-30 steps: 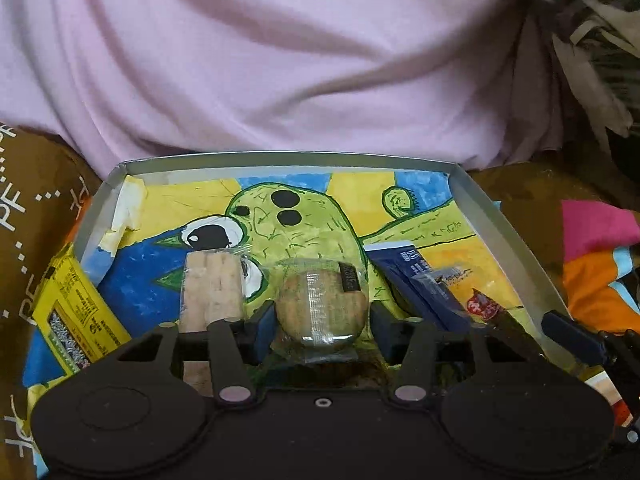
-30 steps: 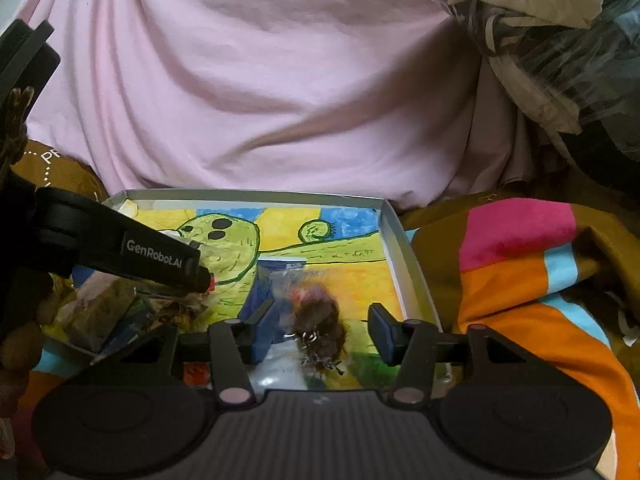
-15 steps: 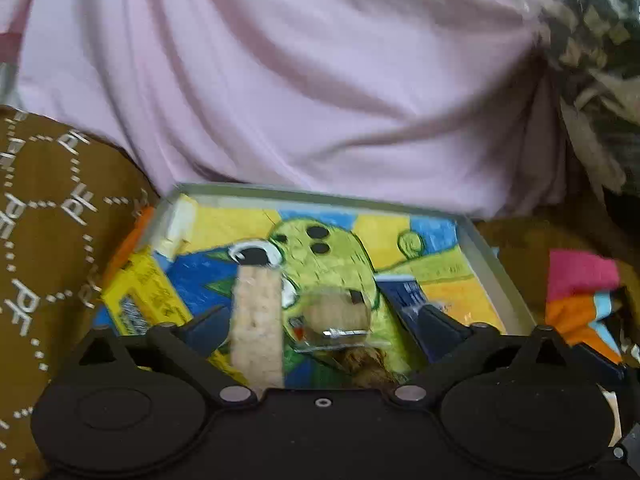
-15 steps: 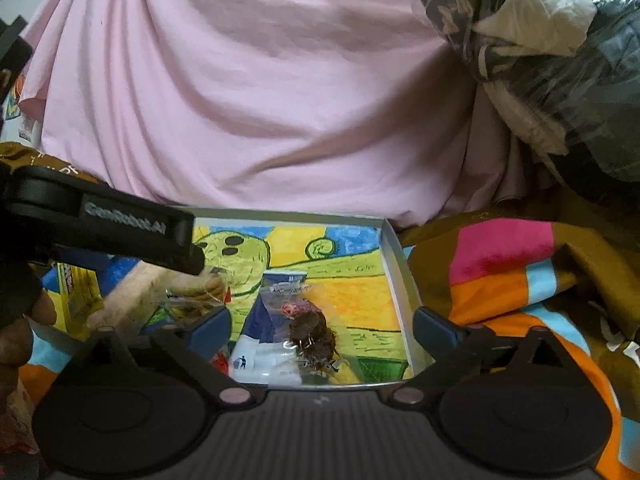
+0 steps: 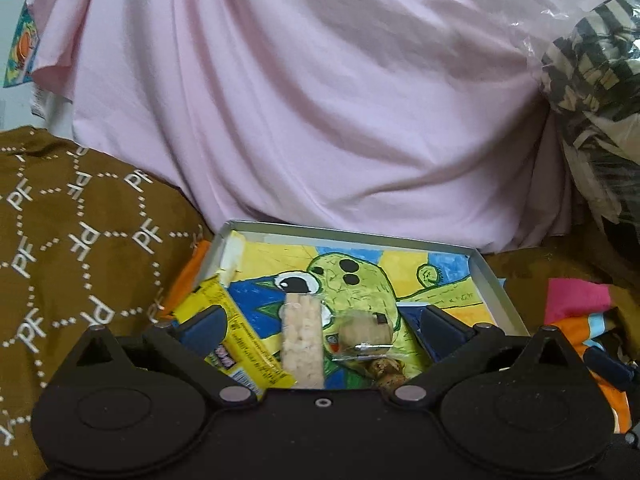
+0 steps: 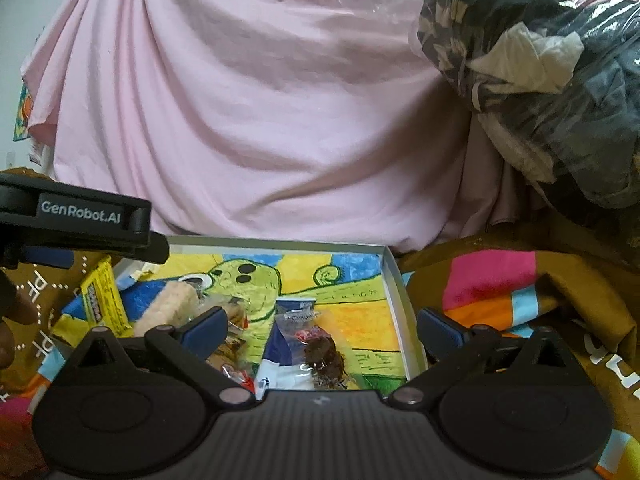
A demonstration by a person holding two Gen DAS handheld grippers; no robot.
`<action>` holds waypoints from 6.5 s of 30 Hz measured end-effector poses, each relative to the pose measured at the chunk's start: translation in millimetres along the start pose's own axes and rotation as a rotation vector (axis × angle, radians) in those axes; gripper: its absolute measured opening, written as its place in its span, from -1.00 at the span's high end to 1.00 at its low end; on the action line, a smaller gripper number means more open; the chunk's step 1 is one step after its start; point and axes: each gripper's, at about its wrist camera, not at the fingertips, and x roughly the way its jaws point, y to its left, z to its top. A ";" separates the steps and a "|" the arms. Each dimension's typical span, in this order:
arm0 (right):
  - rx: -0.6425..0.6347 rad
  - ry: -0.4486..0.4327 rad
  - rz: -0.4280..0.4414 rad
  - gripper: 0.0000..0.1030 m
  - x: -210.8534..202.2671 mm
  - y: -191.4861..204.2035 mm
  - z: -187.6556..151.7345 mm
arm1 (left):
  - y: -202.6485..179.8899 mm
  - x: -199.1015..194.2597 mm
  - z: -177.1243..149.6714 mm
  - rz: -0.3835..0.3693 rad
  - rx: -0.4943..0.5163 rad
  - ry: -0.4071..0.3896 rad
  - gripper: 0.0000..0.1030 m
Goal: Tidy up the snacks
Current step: 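Move both tools back over the remaining snacks on the blanket, then grasp the mandarin orange with the left gripper while the right gripper grasps the gold snack packet, then lift and carry the orange and gold packet over the grey tray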
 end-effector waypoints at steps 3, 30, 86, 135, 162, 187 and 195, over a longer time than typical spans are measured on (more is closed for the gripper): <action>0.000 -0.012 0.003 -1.00 -9.8 -0.1 3.7 | 2.6 -14.1 -2.3 0.013 0.017 -0.003 -0.98; -0.078 -0.028 0.072 -1.00 -114.8 11.1 -12.0 | 46.9 -124.7 -48.1 0.111 0.086 0.063 -0.99; -0.148 0.589 0.481 -0.99 -89.0 98.1 -89.4 | 123.6 -104.2 -139.3 -0.002 0.185 0.412 -0.98; 0.367 0.652 0.577 0.31 -29.4 74.3 -114.2 | 111.7 -87.5 -153.3 -0.047 0.192 0.428 0.28; -0.227 0.390 0.442 0.59 -66.0 123.1 -94.3 | 100.7 -78.4 -135.4 0.023 0.063 0.391 0.30; -0.327 0.113 0.279 0.82 -74.9 100.3 -73.4 | 49.3 -55.9 -94.1 0.018 0.060 0.280 0.29; -0.360 -0.033 0.183 0.81 -85.5 90.9 -57.2 | 39.1 -49.6 -71.9 0.017 0.064 0.217 0.29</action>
